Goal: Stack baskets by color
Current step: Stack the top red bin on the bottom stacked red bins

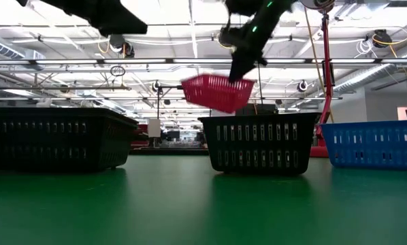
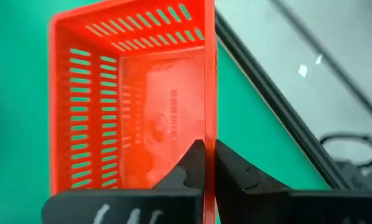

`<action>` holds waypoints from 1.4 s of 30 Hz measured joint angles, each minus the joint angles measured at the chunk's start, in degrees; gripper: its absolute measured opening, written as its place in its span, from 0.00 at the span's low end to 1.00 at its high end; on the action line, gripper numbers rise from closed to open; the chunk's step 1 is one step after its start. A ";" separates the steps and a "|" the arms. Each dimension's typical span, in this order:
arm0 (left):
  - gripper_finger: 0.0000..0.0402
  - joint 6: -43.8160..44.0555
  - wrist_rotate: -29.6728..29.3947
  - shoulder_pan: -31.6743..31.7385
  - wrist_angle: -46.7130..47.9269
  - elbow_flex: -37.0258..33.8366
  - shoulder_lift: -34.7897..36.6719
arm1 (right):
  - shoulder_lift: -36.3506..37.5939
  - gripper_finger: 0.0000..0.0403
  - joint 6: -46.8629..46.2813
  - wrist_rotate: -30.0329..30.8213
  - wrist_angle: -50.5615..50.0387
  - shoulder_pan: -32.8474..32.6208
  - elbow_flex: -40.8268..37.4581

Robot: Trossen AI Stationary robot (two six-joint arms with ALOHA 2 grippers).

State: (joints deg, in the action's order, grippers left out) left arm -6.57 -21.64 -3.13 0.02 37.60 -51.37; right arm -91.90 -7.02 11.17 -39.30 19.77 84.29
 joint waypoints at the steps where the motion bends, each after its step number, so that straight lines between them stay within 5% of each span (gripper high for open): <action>1: 0.28 -0.27 -0.01 -0.04 -0.81 0.00 0.02 | 2.69 0.01 -0.92 1.89 2.33 -1.80 -2.70; 7: 0.30 -1.74 -0.06 -0.66 -6.99 -0.04 -2.56 | 16.33 0.01 -3.32 15.89 22.60 -12.39 -21.22; 11: 0.41 -5.84 0.03 -2.04 -16.25 -0.04 -8.38 | 21.72 0.01 2.35 25.99 40.19 -18.43 -32.06; 18: 0.64 -16.96 -6.58 -4.34 -37.41 -0.02 -21.86 | 24.71 0.01 15.19 33.15 70.37 -24.16 -45.64; 25: 0.66 -19.27 -9.58 -4.87 -50.92 3.95 -33.03 | 23.94 0.01 29.97 38.48 96.45 -25.41 -52.31; 30: 0.59 -20.47 -11.27 -4.40 -50.86 12.79 -41.36 | 22.60 0.01 34.22 38.59 99.16 -25.43 -53.18; 36: 0.53 -18.71 -28.03 -4.40 -50.75 20.88 -48.73 | 20.92 0.02 35.82 42.12 99.39 -25.83 -53.18; 42: 0.43 -12.94 -29.70 -3.08 -50.67 22.73 -50.25 | 20.94 0.02 36.18 43.49 99.43 -26.16 -53.18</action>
State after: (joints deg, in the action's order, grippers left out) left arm -19.52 -51.34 -6.21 -50.65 60.33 -101.63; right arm -70.96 29.16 54.66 60.12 -6.39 31.11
